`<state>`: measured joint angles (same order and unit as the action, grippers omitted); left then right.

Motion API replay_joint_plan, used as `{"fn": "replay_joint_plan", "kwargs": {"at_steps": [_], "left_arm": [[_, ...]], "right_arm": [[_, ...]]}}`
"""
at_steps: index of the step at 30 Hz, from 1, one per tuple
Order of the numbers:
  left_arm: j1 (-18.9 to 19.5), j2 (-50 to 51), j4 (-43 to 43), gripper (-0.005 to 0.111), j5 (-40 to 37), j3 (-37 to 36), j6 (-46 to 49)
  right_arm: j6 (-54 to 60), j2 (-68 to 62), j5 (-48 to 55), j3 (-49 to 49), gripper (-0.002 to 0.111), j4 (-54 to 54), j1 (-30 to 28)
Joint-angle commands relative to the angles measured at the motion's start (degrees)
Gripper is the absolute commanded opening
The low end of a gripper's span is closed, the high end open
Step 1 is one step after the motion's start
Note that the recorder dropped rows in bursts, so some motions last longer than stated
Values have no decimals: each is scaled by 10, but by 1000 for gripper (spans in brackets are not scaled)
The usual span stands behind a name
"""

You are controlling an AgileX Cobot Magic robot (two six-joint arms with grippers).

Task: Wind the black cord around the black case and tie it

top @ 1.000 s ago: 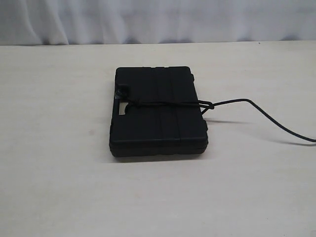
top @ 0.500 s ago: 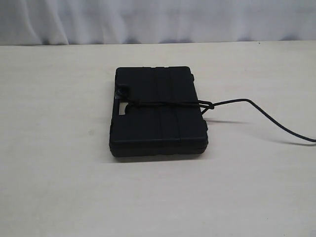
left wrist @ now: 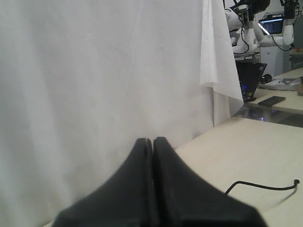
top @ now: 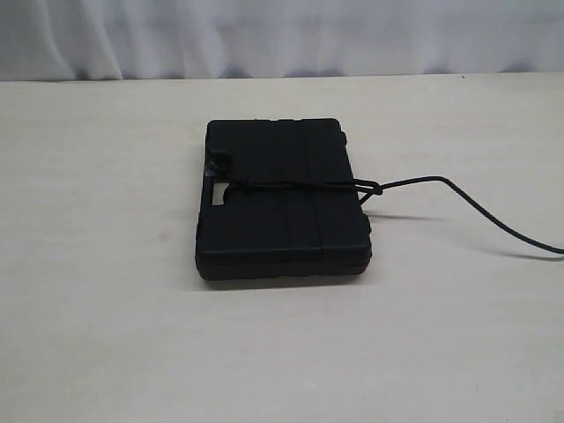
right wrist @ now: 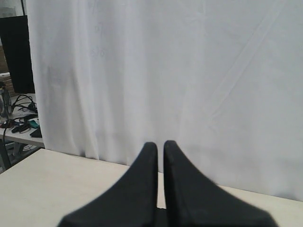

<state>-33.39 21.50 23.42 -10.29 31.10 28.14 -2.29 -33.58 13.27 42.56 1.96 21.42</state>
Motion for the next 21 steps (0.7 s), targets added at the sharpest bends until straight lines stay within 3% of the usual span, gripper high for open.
{"fn": "replay_joint_plan", "kwargs": {"at_steps": [1,5,12,15,21], "left_arm": [[2,-4,-125,0,16,-28,-117],[37,-16,-168,0,49,-64,-195],[160,-88,-169,0,43,-115,-252],[206,-116,-176,0,36,-128,-254],[260,-149,-187,0,27,-155,-254]], "right_arm": [[-1,3,3,-3,4,-1,1],[-1,3,3,-3,4,-1,1],[-1,3,3,-3,4,-1,1],[-1,3,3,-3,4,-1,1],[-1,3,3,-3,4,-1,1]]}}
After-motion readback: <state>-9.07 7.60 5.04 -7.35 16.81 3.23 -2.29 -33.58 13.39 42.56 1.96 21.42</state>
